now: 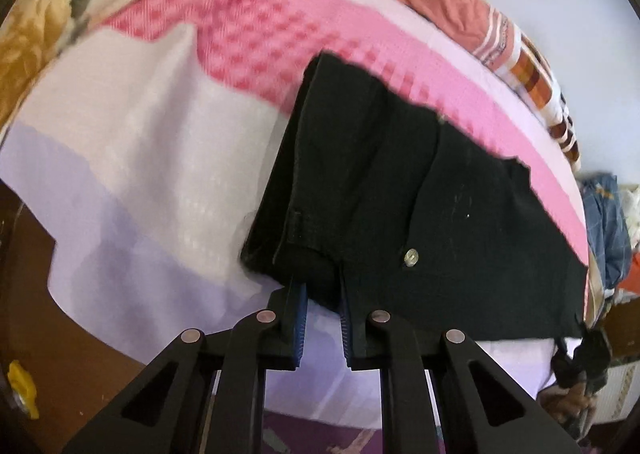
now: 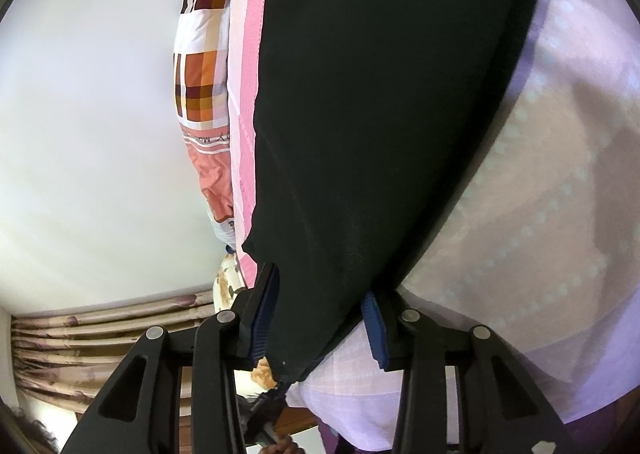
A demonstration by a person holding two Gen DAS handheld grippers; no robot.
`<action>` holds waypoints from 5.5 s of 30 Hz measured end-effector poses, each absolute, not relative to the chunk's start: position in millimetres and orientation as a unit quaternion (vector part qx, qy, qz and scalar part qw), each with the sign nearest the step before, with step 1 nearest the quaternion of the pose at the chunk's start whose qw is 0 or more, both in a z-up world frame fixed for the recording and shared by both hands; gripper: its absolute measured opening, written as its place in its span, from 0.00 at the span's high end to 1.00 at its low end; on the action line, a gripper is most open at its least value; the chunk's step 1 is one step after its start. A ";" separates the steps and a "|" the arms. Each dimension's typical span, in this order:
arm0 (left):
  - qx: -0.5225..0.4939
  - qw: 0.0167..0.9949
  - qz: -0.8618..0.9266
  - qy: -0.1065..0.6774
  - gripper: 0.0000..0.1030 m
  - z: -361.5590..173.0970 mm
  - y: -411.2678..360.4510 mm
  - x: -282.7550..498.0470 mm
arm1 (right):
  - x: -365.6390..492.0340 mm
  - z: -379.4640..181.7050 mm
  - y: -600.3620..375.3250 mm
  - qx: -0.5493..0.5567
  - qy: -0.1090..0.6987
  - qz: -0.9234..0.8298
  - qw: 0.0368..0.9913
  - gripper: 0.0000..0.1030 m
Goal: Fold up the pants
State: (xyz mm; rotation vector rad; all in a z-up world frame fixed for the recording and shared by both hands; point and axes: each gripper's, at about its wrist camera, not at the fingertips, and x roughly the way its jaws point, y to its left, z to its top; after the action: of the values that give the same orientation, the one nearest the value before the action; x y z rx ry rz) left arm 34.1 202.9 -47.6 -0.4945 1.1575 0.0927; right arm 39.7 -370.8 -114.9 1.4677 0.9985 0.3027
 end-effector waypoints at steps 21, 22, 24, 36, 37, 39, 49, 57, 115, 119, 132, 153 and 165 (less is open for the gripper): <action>-0.217 0.812 0.064 0.539 0.81 -49.3 199.1 36.2 | 6.0 -114.1 -573.2 0.663 0.310 -0.031 0.681 0.96; -0.215 0.812 0.064 0.539 0.81 -49.2 199.3 35.9 | 7.2 -113.4 -573.9 0.658 0.312 -0.029 0.685 0.96; -0.210 0.813 0.065 0.540 0.80 -48.6 199.0 35.8 | 9.1 -104.9 -573.7 0.631 0.317 -0.037 0.707 0.96; -0.219 0.818 0.053 0.530 0.52 -50.0 199.6 33.2 | -2.5 -108.6 -599.0 0.627 0.292 -0.064 0.719 0.96; -0.223 0.816 0.051 0.530 0.45 -50.1 199.5 32.2 | -3.9 -103.5 -599.8 0.616 0.293 -0.078 0.727 0.96; -0.220 0.816 0.059 0.531 0.40 -48.7 198.9 30.1 | -7.2 -90.0 -599.8 0.591 0.297 -0.114 0.741 0.90; -0.204 0.851 0.100 0.473 0.33 -18.0 205.3 22.2 | 64.6 -11.6 -476.1 0.477 0.339 0.079 0.807 0.66; -0.177 0.854 0.072 0.483 0.29 -29.4 188.8 31.3 | 190.3 12.0 -228.5 0.170 0.446 0.369 0.798 0.65; -0.119 0.868 0.182 0.447 0.12 -6.7 233.1 24.9 | 276.8 -10.3 -238.5 0.268 0.415 0.342 0.800 0.40; -0.160 0.868 0.167 0.439 0.12 -5.8 239.7 14.7 | 206.8 -5.9 -320.0 0.316 0.403 0.284 0.811 0.36; -0.046 0.892 0.085 0.442 0.12 -2.3 152.0 41.5 | -12.1 -63.0 -594.0 0.523 0.300 -0.030 0.797 0.34; -0.047 0.888 0.071 0.452 0.12 -4.9 134.3 36.4 | 17.5 -91.3 -584.7 0.543 0.275 0.009 0.793 0.34; -0.030 0.888 0.052 0.455 0.12 -10.9 121.8 37.4 | 44.2 -86.7 -568.9 0.477 0.364 -0.046 0.799 0.90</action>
State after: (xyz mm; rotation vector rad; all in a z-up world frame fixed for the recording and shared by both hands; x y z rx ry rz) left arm 37.4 121.8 -10.9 -0.0630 0.9457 0.1087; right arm 44.2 -568.9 -86.7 1.0231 0.7808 -0.0979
